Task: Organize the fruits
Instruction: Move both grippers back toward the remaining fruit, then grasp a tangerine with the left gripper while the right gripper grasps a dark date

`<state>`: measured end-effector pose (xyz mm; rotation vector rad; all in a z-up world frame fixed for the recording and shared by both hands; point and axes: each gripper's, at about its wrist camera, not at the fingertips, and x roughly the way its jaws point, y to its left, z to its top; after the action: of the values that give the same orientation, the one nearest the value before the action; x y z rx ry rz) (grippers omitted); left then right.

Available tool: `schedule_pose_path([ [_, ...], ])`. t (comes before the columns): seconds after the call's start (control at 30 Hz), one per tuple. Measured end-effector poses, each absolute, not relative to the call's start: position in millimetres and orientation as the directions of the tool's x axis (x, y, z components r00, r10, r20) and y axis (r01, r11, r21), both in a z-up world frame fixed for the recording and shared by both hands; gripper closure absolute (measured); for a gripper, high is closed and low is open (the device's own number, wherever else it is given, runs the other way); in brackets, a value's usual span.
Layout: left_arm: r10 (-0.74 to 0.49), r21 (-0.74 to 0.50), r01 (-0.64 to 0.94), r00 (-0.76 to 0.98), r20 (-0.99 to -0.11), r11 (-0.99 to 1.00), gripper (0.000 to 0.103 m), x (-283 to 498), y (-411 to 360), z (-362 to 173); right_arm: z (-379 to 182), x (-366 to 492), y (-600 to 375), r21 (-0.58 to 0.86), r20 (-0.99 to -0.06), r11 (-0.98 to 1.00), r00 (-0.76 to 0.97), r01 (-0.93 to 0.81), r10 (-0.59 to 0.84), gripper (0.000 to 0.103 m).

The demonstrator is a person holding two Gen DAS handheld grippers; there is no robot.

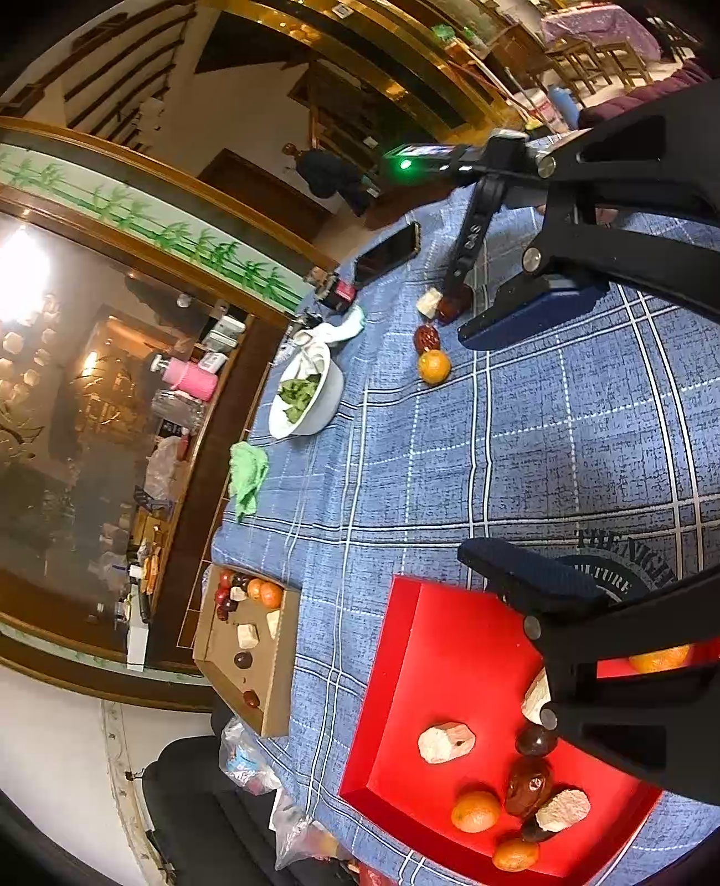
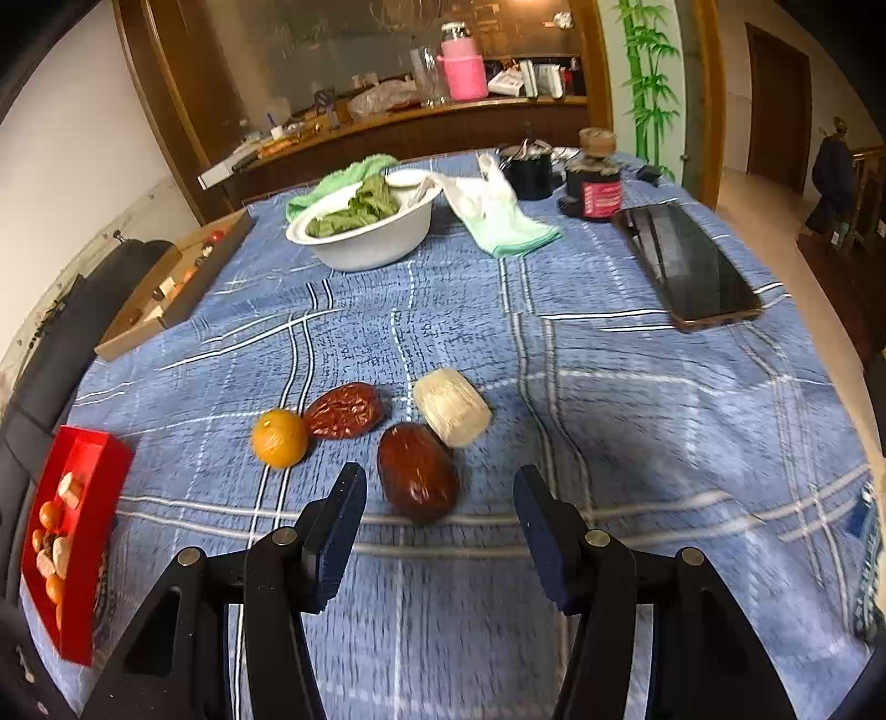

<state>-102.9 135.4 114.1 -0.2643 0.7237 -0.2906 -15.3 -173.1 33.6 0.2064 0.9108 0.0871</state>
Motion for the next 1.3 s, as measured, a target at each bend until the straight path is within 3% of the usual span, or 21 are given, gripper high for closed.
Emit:
schedule_pose_path([
  [0.17,-0.34,-0.294,0.189,0.682,-0.647,0.937,0.033,-88,116,105,21,0,-164,0.219,-0.785,0.976,0.592,-0.011,0.183,0.044],
  [0.3,-0.343,-0.281,0.2,0.641,-0.687,0.938,0.033,-68,97,90,17,2,-161,0.23,-0.781,0.973,0.591,-0.031,0.203,0.064],
  [0.97,-0.346,-0.112,0.429,0.517,-0.783,0.896,0.035,44,-27,23,41,-14,-191,0.386,-0.69,0.922,0.656,-0.023,0.305,0.067],
  [1.0,-0.344,-0.11,0.432,0.512,-0.787,0.895,0.037,46,-29,21,42,-14,-191,0.386,-0.689,0.922,0.657,-0.025,0.306,0.067],
  [1.07,-0.337,-0.101,0.442,0.496,-0.8,0.891,0.06,51,-34,15,42,-14,-190,0.383,-0.69,0.923,0.655,-0.029,0.307,0.067],
  [1.13,-0.321,-0.088,0.443,0.486,-0.813,0.892,0.071,55,-38,10,40,-12,-189,0.379,-0.697,0.925,0.648,-0.032,0.308,0.067],
  [1.3,-0.339,-0.122,0.423,0.489,-0.804,0.898,0.072,53,-28,9,29,-6,-183,0.361,-0.738,0.932,0.602,-0.03,0.306,0.064],
])
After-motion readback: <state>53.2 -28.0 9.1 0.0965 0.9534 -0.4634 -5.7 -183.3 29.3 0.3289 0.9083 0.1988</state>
